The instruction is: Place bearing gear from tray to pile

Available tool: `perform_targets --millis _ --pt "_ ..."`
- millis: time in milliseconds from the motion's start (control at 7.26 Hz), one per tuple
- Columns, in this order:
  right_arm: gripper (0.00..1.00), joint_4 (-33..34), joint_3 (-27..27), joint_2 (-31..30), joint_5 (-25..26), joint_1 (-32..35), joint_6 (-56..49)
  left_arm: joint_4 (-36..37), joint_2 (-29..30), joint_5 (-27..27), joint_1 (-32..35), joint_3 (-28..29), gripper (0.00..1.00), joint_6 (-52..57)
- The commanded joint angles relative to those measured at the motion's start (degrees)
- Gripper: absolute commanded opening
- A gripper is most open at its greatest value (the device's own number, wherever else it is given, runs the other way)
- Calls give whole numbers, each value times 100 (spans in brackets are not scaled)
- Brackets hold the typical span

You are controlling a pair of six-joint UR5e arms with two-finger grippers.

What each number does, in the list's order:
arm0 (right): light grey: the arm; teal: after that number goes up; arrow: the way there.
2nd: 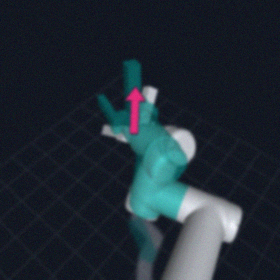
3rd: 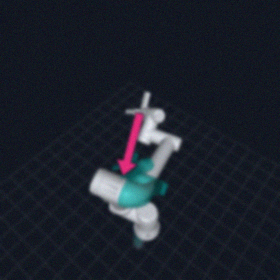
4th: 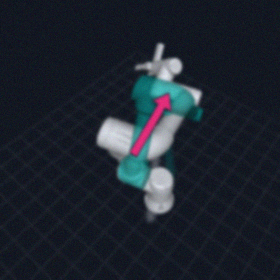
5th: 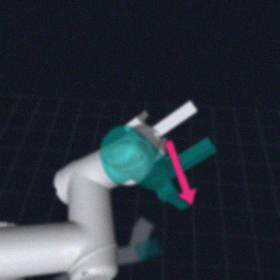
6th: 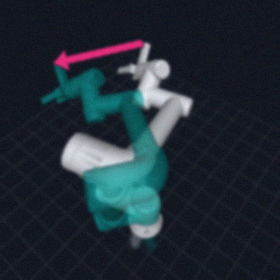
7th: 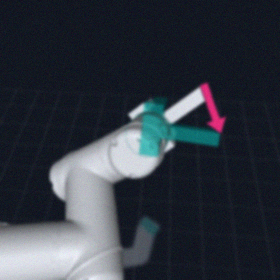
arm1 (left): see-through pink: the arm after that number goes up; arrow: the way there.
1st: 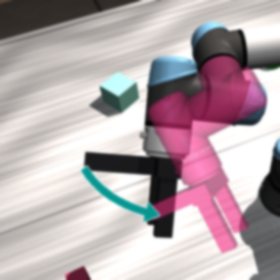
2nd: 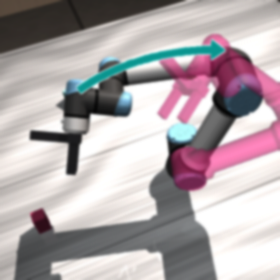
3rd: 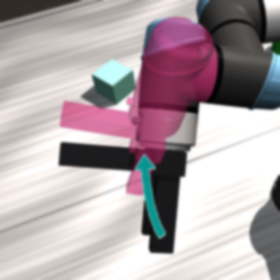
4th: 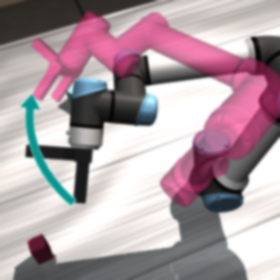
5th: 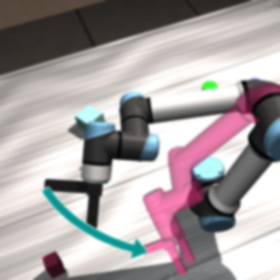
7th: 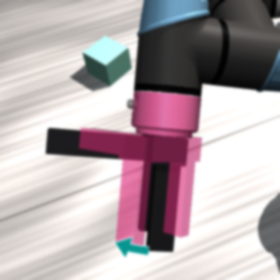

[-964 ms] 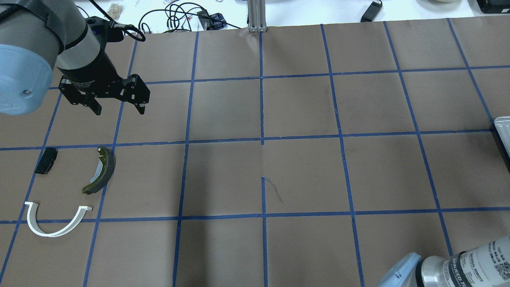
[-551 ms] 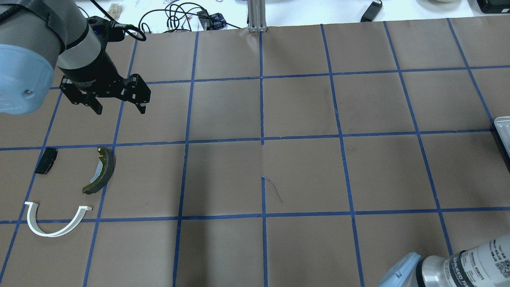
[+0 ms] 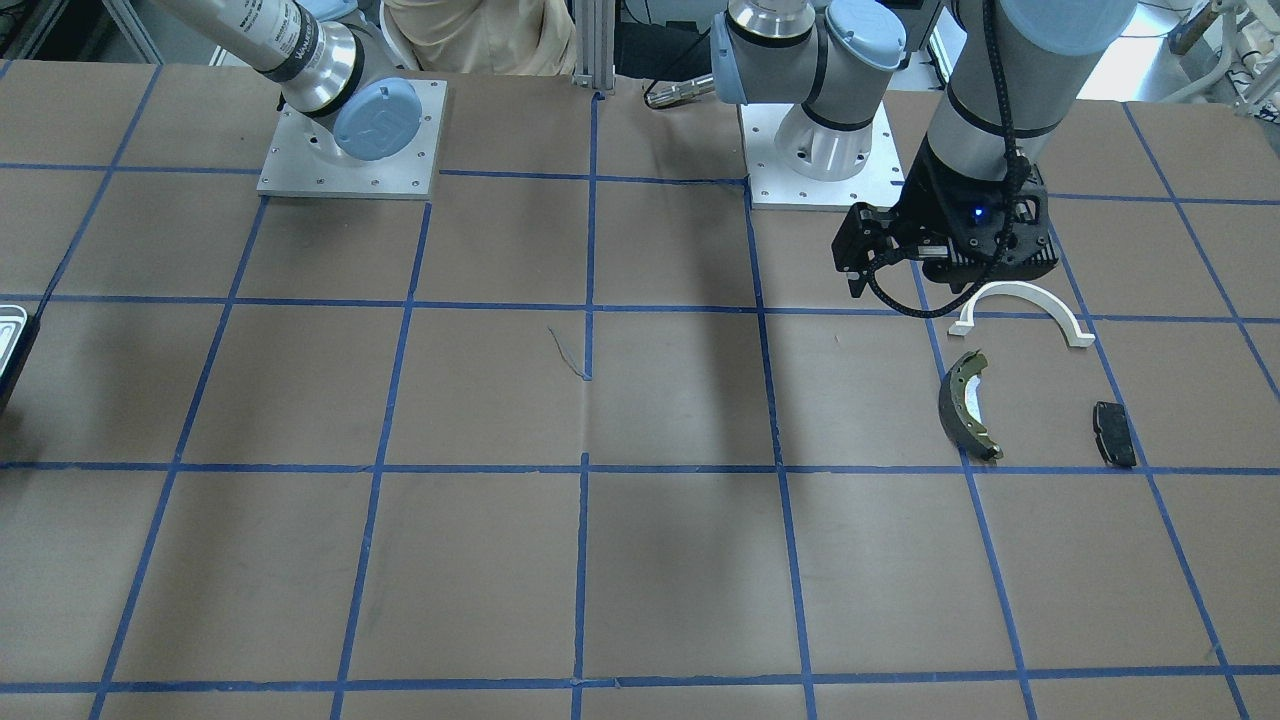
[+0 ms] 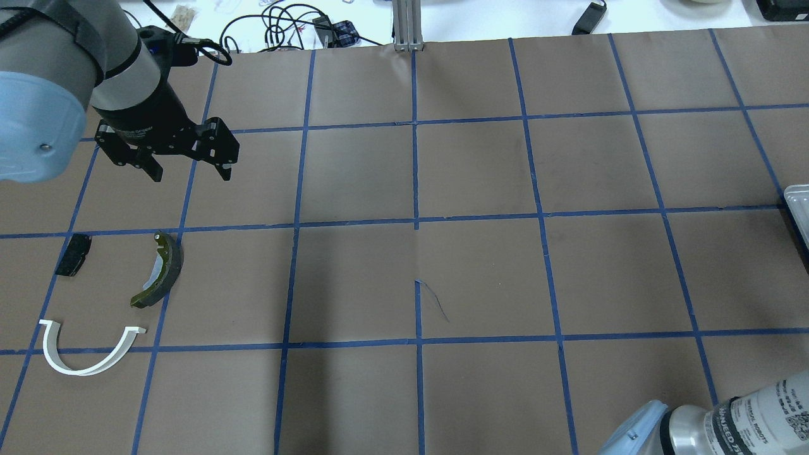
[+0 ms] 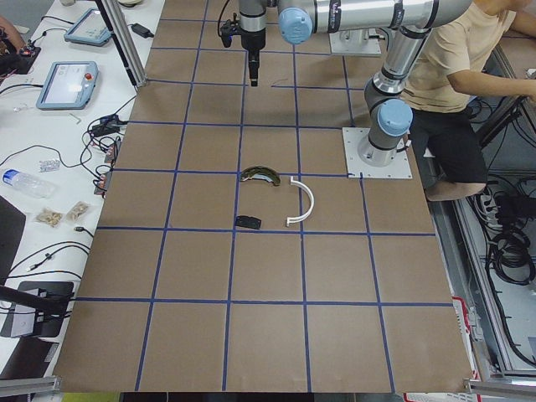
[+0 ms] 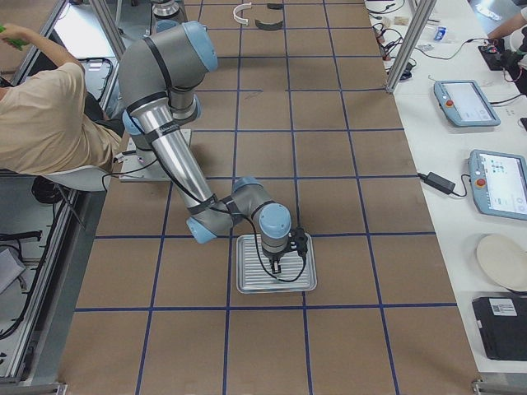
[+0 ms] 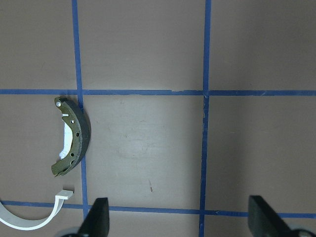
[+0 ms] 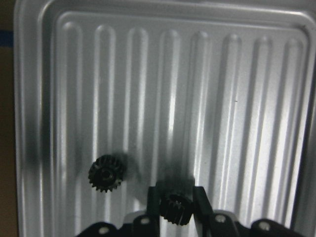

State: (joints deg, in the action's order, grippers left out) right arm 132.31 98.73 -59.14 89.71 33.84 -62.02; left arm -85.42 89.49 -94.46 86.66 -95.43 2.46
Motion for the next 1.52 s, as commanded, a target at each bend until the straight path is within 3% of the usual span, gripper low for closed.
perform_targets --millis 0,276,551,1240,1378 --pt "0 -12 -12 -62 20 0 41 -1 -11 -2 0 7 100 0" --pt "0 -204 31 -472 39 340 433 -1 -11 -2 0 -1 100 0" --pt "0 -842 76 -913 65 1611 1458 -1 -2 -2 0 7 100 0" --pt "0 -839 190 -1065 21 5914 7507 7 50 7 0 -1 100 -8" --pt "0 -725 181 -968 -214 6707 8469 7 60 24 0 -1 100 -8"
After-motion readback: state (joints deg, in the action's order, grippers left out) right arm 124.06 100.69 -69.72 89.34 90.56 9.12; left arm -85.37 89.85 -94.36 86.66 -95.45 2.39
